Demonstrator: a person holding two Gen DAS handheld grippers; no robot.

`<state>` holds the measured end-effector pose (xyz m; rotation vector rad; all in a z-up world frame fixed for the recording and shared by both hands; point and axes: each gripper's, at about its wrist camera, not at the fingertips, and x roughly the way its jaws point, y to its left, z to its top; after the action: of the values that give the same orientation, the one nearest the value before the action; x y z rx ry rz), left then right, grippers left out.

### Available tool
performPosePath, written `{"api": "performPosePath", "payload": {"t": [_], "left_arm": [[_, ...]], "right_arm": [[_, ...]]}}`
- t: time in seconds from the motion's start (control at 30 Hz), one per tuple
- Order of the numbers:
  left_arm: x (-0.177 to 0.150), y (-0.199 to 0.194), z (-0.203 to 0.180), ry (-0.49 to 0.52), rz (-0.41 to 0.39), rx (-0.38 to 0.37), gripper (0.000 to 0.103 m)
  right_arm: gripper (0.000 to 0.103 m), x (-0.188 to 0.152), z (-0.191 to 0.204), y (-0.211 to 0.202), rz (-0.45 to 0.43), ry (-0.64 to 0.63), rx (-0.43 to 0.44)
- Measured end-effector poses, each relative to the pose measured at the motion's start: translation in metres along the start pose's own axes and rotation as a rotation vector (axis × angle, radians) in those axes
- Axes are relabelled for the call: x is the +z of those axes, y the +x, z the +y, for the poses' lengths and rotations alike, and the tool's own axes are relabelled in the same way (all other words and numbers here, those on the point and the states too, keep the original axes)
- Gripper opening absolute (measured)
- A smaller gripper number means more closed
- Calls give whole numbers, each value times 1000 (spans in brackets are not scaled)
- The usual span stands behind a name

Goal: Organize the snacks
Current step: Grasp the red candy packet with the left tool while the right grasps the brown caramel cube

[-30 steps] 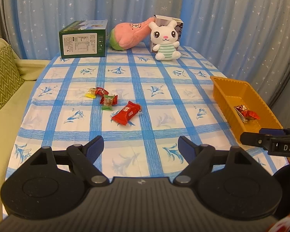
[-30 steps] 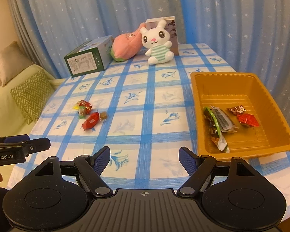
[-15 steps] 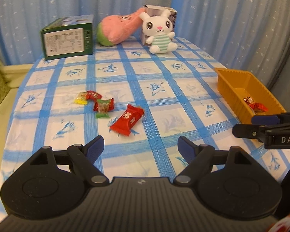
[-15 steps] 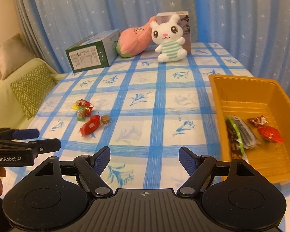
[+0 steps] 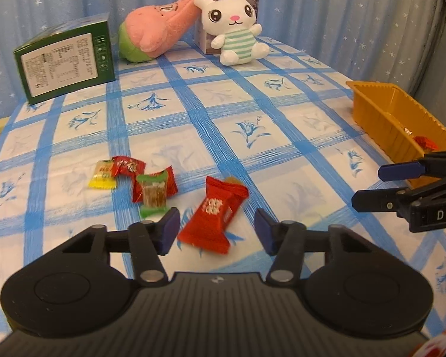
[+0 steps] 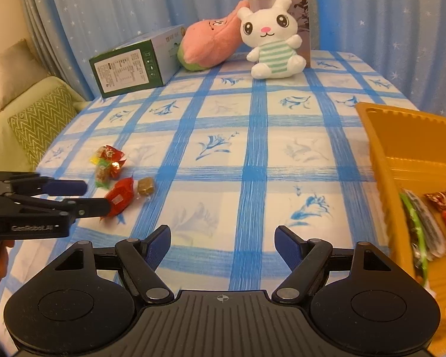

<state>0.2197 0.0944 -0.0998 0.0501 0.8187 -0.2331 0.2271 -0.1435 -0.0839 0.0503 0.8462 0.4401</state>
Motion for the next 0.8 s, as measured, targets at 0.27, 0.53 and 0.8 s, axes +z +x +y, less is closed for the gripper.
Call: {"api": "performPosePath", "payload": {"t": [0.27,0.53,0.8], "left_arm": [[4,32,8,48,57,-40,37],[1,16,10,-21,57,8,25],[-10,-4,25,-180,35,124,25]], "right_arm": [[77,4,4,24,20,-13,3],[77,10,18,40,6,-49,38],[61,17,55,65,-27,-174,98]]}}
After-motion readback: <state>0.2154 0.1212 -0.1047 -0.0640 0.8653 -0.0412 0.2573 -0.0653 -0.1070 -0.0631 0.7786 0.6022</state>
